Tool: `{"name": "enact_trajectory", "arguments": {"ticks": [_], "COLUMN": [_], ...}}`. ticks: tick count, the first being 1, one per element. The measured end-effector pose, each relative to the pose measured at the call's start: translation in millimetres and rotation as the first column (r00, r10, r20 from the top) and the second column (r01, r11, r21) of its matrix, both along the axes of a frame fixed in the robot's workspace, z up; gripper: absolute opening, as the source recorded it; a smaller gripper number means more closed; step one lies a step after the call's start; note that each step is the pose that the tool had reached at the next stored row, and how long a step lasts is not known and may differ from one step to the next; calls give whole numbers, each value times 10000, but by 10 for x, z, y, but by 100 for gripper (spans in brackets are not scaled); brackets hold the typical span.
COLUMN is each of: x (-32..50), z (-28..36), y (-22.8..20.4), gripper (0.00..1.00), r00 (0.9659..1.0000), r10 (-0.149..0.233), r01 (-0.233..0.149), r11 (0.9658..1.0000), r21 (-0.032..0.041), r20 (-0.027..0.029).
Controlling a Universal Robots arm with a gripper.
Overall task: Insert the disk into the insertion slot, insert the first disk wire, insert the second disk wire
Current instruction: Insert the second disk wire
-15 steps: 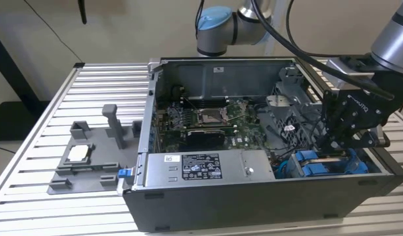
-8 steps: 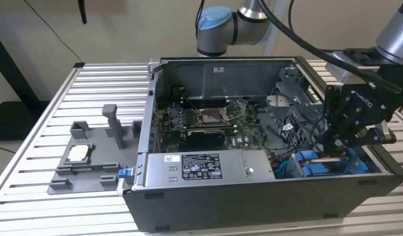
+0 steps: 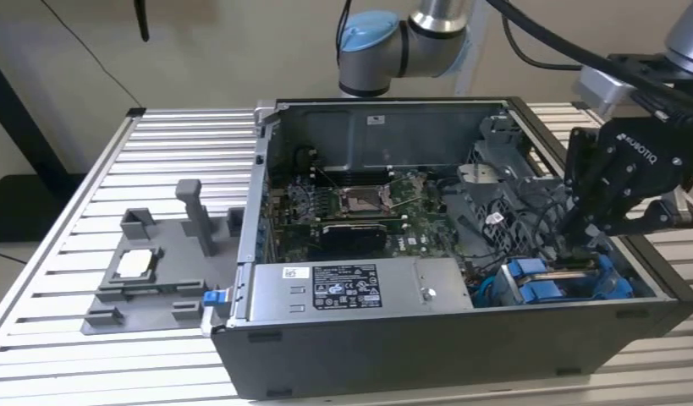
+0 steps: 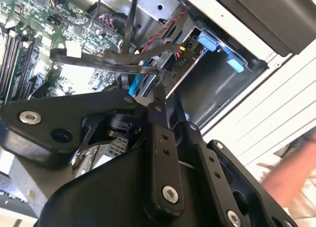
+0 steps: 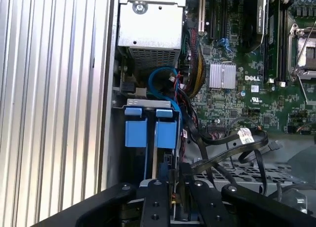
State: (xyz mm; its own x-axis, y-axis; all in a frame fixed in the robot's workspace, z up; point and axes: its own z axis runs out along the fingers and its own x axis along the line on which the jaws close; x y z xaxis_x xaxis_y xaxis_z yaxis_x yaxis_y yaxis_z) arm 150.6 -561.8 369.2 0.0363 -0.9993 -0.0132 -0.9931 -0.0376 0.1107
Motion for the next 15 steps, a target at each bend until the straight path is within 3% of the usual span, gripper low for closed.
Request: {"name": "enact_trajectory", "arguments": {"ticks": [8,15], "x": [0,0], "z": [169,183], "y": [0,0], "gripper": [24,24], "r00": [10000,10000], "r10": [-3,-2], "r01": [3,2], "r11": [10000,10000], "r21": [0,1], "r20": [0,0]}}
